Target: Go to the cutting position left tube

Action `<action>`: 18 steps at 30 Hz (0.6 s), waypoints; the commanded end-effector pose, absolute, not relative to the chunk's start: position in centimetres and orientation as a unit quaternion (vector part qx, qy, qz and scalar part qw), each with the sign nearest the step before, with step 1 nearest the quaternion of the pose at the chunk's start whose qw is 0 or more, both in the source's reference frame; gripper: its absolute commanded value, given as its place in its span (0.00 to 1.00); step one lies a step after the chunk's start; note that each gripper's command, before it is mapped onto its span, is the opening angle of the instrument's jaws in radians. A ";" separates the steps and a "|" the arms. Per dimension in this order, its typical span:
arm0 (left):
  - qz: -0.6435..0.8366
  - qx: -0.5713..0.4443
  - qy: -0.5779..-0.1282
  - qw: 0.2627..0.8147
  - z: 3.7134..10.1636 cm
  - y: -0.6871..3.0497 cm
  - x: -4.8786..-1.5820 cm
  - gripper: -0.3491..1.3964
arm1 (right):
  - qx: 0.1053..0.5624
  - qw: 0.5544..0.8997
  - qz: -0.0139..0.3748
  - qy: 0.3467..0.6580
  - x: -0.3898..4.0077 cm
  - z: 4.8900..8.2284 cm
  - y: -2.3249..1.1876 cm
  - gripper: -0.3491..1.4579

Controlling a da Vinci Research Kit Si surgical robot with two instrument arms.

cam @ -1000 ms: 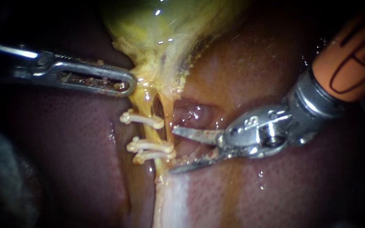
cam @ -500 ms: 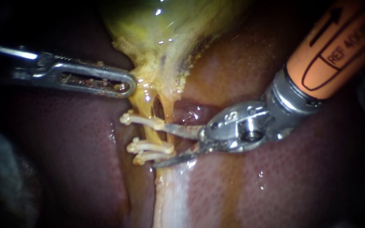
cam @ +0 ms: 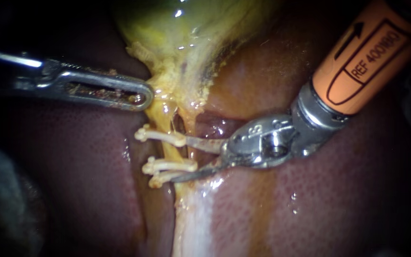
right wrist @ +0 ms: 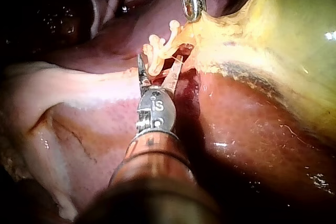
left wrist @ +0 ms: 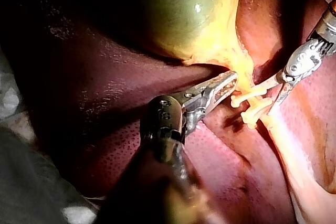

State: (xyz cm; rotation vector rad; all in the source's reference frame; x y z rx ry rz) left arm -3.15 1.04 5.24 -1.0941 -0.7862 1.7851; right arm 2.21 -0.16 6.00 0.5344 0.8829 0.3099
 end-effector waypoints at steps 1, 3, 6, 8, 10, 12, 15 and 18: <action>0.718 -0.440 -0.316 0.437 5.24 1.04 -3.15 0.00 | 0.259 0.856 0.143 0.425 2.23 5.99 -0.18 0.95; 0.718 -0.440 -0.316 0.437 5.24 1.04 -3.15 0.00 | 0.265 0.853 0.131 0.430 2.28 6.00 -0.22 0.94; 0.718 -0.440 -0.316 0.437 5.24 1.04 -3.15 0.00 | 0.274 0.850 0.120 0.433 2.36 6.02 -0.27 0.94; 0.718 -0.440 -0.316 0.437 5.24 1.04 -3.15 0.00 | 0.281 0.846 0.117 0.438 2.40 6.04 -0.29 0.93; 0.718 -0.440 -0.316 0.437 5.24 1.04 -3.15 0.00 | 0.287 0.843 0.116 0.441 2.43 6.06 -0.30 0.93; 0.718 -0.440 -0.316 0.437 5.24 1.04 -3.15 0.00 | 0.289 0.841 0.111 0.444 2.47 6.06 -0.29 0.92; 0.718 -0.440 -0.316 0.437 5.24 1.04 -3.16 0.00 | 0.294 0.836 0.113 0.450 2.53 6.07 -0.28 0.92; 0.718 -0.440 -0.316 0.437 5.24 1.04 -3.16 0.00 | 0.296 0.829 0.122 0.459 2.61 6.09 -0.26 0.92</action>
